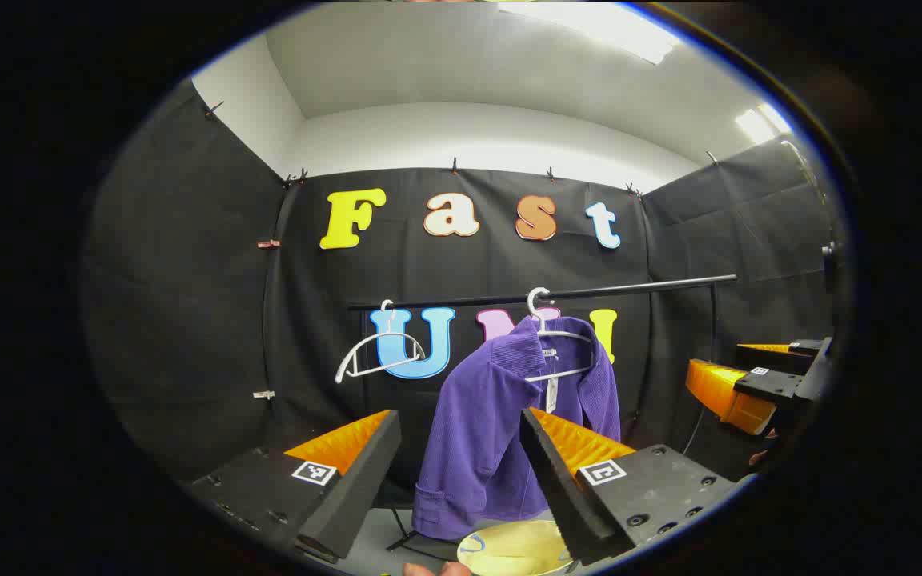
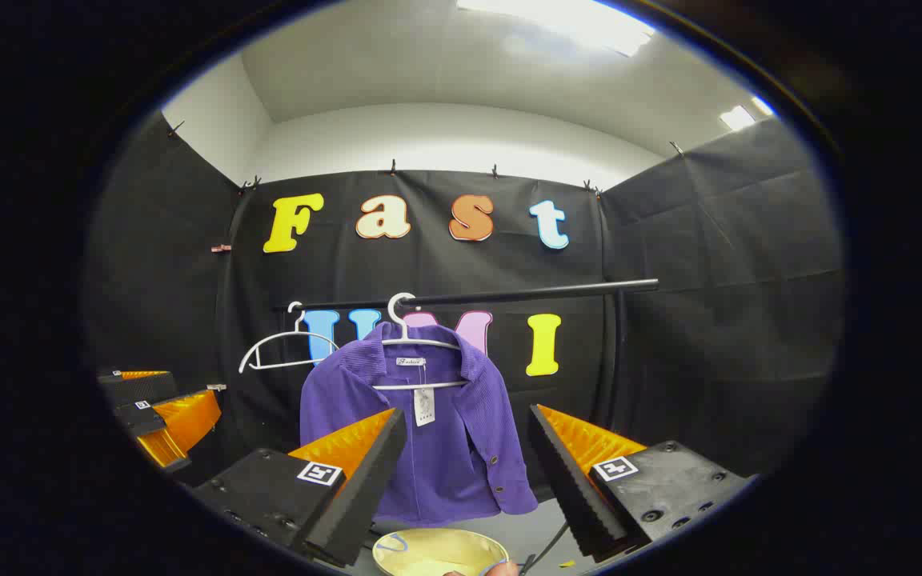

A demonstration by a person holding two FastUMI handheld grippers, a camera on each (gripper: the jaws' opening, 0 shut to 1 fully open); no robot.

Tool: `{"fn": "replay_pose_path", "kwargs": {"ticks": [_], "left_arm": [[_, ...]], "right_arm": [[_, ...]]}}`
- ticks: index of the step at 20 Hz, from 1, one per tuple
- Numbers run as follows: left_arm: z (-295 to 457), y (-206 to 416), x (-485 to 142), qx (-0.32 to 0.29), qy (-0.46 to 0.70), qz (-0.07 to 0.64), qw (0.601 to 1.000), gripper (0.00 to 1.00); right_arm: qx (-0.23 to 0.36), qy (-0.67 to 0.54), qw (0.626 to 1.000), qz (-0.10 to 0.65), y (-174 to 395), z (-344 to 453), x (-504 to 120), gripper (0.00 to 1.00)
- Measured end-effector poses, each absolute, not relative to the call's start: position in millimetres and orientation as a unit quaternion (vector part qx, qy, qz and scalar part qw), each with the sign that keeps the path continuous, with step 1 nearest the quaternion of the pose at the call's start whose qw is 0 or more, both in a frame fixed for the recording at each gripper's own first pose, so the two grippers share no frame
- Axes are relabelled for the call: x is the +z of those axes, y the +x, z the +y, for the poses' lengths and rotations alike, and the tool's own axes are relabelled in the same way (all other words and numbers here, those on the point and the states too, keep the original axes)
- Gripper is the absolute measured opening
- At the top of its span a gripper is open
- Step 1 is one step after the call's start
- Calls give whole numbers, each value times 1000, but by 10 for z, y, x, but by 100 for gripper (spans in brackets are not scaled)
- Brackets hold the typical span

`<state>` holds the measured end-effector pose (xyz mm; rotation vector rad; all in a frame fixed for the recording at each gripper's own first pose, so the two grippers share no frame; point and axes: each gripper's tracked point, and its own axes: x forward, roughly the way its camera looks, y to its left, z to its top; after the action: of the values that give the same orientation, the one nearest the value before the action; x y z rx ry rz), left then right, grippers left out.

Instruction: Grasp the clothes on the hanger with both hands and then place them into the laundry hamper below.

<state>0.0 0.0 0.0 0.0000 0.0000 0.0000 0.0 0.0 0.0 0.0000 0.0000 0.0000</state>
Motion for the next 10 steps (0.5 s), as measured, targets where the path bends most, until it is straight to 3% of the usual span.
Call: {"fn": "replay_pose_path", "kwargs": {"ticks": [10], "left_arm": [[78, -105, 34, 0, -4, -3, 1000, 94]], "right_arm": [[-2, -4, 1000, 2, -113, 77, -3, 98]]}}
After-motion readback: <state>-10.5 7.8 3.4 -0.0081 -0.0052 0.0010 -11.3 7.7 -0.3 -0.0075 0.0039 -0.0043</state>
